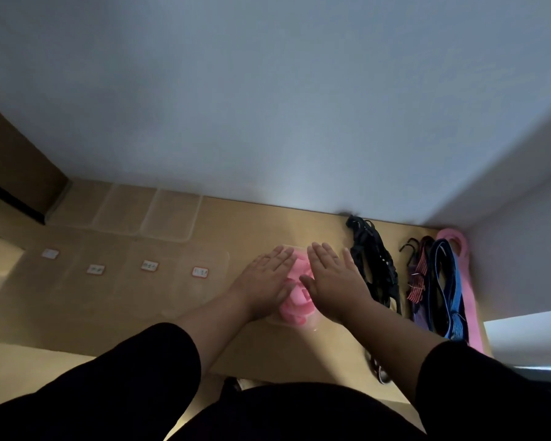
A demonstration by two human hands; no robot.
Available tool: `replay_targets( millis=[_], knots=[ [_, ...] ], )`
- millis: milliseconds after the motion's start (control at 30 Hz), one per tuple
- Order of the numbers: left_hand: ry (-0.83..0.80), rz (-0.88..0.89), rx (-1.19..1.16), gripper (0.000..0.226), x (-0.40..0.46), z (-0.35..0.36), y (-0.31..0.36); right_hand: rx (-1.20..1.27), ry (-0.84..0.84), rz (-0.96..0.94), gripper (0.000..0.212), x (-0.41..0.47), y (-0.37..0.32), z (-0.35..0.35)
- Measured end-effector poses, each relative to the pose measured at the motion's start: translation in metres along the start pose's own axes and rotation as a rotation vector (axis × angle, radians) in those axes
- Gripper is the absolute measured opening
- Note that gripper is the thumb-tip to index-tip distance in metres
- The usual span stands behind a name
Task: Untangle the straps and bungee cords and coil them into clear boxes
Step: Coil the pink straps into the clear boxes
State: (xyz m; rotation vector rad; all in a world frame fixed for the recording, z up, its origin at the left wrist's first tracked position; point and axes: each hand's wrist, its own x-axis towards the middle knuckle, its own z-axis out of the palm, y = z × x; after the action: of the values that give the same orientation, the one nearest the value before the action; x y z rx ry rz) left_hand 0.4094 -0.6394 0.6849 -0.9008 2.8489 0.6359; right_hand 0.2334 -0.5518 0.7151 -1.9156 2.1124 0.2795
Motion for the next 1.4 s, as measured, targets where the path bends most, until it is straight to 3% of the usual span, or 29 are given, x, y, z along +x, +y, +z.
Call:
replay_targets(
  millis=[267, 433, 600, 833, 1000, 1133, 1400],
  knots=[
    [0.182, -0.119, -0.075, 0.052, -0.048, -0.006, -0.035, -0.026, 0.075, -0.049, 0.065, 0.007, -0.023, -0.014],
    [0.153, -0.212, -0.043, 0.046, -0.099, 0.000, -0.069, 0.038, 0.093, -0.162, 0.065, 0.023, -0.074, -0.015],
    [0.084, -0.237, 0.008, 0.031, -0.144, 0.012, -0.096, 0.088, 0.003, -0.237, 0.062, 0.043, -0.128, -0.009],
    [0.018, -0.150, 0.079, 0.016, -0.177, 0.019, -0.107, 0.175, -0.159, -0.136, 0.054, 0.092, -0.171, 0.003],
    [0.023, -0.100, 0.097, 0.020, -0.176, 0.024, -0.111, 0.215, -0.219, -0.026, 0.051, 0.124, -0.176, 0.007],
    [-0.016, -0.127, 0.121, 0.016, -0.171, 0.024, -0.113, 0.188, -0.174, 0.012, 0.045, 0.134, -0.180, 0.012],
    [0.045, 0.048, 0.119, 0.020, -0.165, 0.018, -0.109, 0.379, -0.045, 0.119, 0.028, 0.128, -0.169, 0.011]
  ],
)
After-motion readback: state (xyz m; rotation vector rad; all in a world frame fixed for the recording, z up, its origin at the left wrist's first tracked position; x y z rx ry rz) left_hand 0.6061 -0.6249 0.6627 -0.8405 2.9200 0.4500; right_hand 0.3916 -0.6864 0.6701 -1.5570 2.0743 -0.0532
